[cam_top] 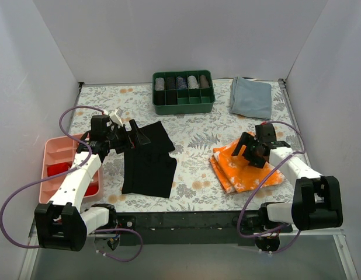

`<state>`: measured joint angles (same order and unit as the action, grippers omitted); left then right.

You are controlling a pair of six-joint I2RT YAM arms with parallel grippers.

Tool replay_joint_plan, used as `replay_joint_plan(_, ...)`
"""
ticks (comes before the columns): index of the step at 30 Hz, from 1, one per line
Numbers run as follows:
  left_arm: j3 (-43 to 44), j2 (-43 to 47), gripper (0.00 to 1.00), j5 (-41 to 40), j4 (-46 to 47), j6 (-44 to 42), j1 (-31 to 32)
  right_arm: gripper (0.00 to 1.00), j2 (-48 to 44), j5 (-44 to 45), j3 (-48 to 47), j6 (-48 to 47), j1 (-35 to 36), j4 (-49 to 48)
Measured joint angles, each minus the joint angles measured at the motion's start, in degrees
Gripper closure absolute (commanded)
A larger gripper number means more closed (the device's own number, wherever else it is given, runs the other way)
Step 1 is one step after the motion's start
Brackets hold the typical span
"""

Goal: Roll the underwear
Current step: Move the storage box to the center of the board.

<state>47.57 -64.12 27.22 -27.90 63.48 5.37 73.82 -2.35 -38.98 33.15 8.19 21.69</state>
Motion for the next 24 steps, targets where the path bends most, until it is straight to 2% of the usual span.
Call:
replay_joint_plan(7, -0.2, 0.15, 0.02, -0.04, 0.0, -0.04, 0.0, 0.02, -3.91, 3.19, 0.52, -2.08, -3.5, 2.93)
replay_joint_plan(15, -0.2, 0.15, 0.02, -0.02, 0.04, 0.02, 0.0, 0.01, -18.38, -9.46, 3.1, -5.42, -2.23, -1.16)
replay_joint_plan(18, -0.17, 0.15, 0.02, 0.02, 0.07, 0.22, 0.0, 0.01, -18.64, -13.2, 4.11, -5.75, -0.79, -2.84)
replay_joint_plan(24, -0.17, 0.15, 0.02, 0.26, 0.07, 0.63, 0.0, 0.02, -16.28, -19.32, 12.74, -3.67, 1.31, -7.21)
